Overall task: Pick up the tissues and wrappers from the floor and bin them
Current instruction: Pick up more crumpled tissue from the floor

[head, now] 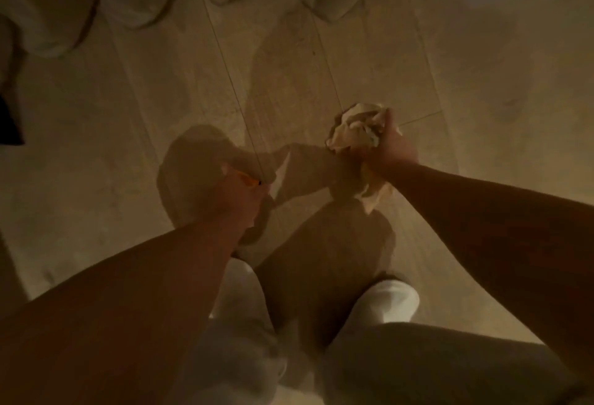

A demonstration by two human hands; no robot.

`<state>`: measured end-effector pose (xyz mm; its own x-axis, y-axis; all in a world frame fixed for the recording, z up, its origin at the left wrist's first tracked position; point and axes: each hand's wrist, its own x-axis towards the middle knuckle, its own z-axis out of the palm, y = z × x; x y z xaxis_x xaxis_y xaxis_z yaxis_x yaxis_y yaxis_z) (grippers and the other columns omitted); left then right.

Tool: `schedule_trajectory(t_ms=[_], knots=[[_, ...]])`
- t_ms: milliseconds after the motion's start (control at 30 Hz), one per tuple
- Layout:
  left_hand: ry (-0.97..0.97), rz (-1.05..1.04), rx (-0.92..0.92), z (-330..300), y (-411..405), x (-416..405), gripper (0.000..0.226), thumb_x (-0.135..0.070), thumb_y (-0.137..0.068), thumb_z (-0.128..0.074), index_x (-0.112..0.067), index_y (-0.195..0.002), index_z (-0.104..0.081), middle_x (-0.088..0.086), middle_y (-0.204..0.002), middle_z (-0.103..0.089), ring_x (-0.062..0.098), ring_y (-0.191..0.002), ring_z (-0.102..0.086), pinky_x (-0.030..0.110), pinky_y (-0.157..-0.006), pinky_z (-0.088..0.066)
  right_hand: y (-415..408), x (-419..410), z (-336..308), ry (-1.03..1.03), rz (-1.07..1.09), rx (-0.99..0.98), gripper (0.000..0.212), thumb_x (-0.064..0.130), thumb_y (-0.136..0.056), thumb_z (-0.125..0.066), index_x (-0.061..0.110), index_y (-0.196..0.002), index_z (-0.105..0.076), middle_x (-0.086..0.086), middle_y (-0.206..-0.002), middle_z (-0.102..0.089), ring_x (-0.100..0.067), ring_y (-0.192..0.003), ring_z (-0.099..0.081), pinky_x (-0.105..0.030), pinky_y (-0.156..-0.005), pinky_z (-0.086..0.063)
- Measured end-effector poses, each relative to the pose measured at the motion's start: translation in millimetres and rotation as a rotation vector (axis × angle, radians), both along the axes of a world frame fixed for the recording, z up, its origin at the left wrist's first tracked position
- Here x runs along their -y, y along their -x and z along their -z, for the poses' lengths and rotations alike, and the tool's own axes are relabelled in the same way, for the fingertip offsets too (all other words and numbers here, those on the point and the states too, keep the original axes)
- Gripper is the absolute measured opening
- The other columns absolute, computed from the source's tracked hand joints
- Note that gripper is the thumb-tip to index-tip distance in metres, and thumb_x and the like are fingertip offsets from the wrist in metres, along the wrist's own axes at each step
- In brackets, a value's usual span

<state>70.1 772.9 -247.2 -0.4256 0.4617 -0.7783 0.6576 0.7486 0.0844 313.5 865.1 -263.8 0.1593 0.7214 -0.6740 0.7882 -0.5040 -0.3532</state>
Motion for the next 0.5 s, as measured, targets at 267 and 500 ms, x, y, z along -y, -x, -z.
schedule_trajectory(t_ms=[267,500], knots=[[-0.143,-0.017,-0.08,63.7,9.8,16.6,0.064,-0.066,-0.08,-0.053,-0.022,-0.122,-0.034,0.017,-0.115,-0.064,0.04,-0.092,-0.066,0.048,-0.084,-0.055,4.3,-0.7,52.9,-0.16,-0.186,0.172,0.08,0.059,-0.08,-0.069,0.026,-0.141,-0.029,-0.009,-0.108,-0.071,-0.03,-0.084,-0.067,-0.038,-0.064,-0.054],[-0.142,-0.115,0.095,63.4,5.1,15.0,0.031,-0.037,-0.095,-0.056,-0.01,-0.11,-0.058,0.018,-0.1,-0.07,0.037,-0.087,-0.068,0.047,-0.078,-0.057,7.3,-2.2,55.2,-0.032,-0.267,0.203,0.037,0.033,-0.105,-0.036,0.01,-0.13,-0.051,-0.017,-0.107,-0.066,-0.033,-0.09,-0.063,-0.039,-0.069,-0.044]])
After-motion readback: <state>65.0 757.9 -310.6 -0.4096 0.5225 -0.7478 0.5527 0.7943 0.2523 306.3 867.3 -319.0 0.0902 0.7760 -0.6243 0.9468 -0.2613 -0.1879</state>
